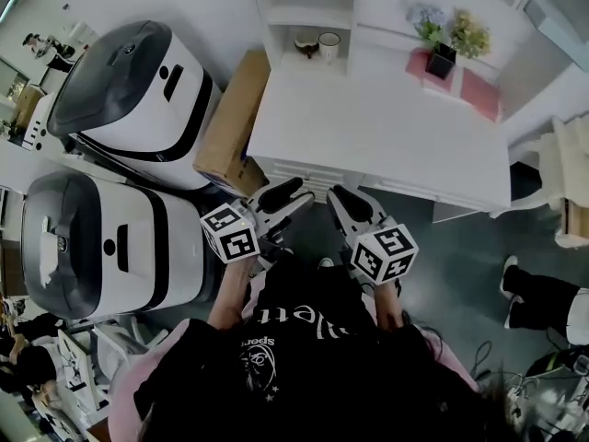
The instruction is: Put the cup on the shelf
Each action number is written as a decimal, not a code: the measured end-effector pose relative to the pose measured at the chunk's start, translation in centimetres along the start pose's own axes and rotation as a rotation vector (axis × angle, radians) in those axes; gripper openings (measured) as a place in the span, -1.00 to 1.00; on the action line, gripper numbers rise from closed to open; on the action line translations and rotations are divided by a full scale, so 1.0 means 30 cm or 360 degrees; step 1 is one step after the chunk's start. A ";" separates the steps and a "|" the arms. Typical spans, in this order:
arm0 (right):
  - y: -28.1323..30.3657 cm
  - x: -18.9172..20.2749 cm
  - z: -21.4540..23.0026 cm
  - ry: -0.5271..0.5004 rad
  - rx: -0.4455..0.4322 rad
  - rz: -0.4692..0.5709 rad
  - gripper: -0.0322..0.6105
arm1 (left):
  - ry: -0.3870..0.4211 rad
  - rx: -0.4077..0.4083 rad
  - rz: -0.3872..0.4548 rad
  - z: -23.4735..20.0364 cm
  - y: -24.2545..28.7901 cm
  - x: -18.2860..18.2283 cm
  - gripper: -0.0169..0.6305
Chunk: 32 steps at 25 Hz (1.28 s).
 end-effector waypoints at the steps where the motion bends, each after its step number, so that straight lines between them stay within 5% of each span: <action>1: 0.003 -0.001 -0.008 -0.0004 0.0006 0.0005 -0.66 | -0.0002 0.0003 -0.0002 -0.001 -0.007 -0.005 -0.30; 15: 0.071 0.017 -0.157 -0.0071 0.0096 0.0017 -0.67 | 0.0030 0.0093 -0.0014 -0.065 -0.143 -0.080 -0.79; 32: 0.108 0.031 -0.217 -0.0093 0.0158 0.0020 -0.69 | 0.0106 0.0142 -0.0108 -0.098 -0.204 -0.108 -0.83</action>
Point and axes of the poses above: the fingertips, and each gripper's own axes: y forward along the fingers, z to its right, x out of its underside, the point moved 8 cm from there along -y, backward along the fingers, and after that the axes turned 10 degrees about z, right-handed, at the moved point
